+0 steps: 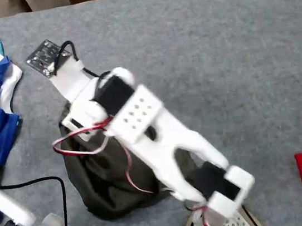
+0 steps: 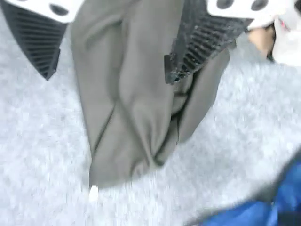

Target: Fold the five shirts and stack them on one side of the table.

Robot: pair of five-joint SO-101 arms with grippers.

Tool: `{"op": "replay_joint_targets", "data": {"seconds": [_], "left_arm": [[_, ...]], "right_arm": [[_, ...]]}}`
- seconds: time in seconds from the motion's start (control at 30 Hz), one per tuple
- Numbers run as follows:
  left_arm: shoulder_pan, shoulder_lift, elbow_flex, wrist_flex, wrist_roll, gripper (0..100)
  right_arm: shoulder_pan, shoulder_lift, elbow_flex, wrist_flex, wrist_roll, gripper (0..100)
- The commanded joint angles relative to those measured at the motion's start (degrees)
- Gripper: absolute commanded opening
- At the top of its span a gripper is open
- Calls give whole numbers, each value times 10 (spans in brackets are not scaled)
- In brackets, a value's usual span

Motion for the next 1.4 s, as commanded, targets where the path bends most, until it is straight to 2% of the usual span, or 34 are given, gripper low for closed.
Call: {"op": "replay_joint_targets", "data": {"seconds": [0.0, 0.17, 0.33, 0.5, 0.6, 0.7, 0.73, 0.93, 1.37], "left_arm": [[-20, -25, -16, -7, -1, 357], [-43, -25, -14, -17, -2, 357], [-66, -25, -11, -35, -5, 357], [-66, -25, -11, -31, -40, 356], [-66, -25, -11, -31, -40, 356], [-66, -25, -11, -31, -40, 356], [-66, -25, -11, -30, -40, 356], [-66, -25, -11, -30, -40, 356], [-62, -25, -11, -30, -40, 356]], "right_arm": [[-1, 88, -31, -57, -33, 354], [-5, 234, -87, -69, -64, 354], [-12, 343, -187, -5, -77, 353], [-15, 441, -284, 77, -77, 345], [-15, 487, -338, 112, -75, 251], [-12, 508, -369, 112, -74, 76], [-12, 509, -375, 112, -74, 12], [9, 483, -410, 113, -74, 5], [191, 178, -493, 112, -73, 5]]}}
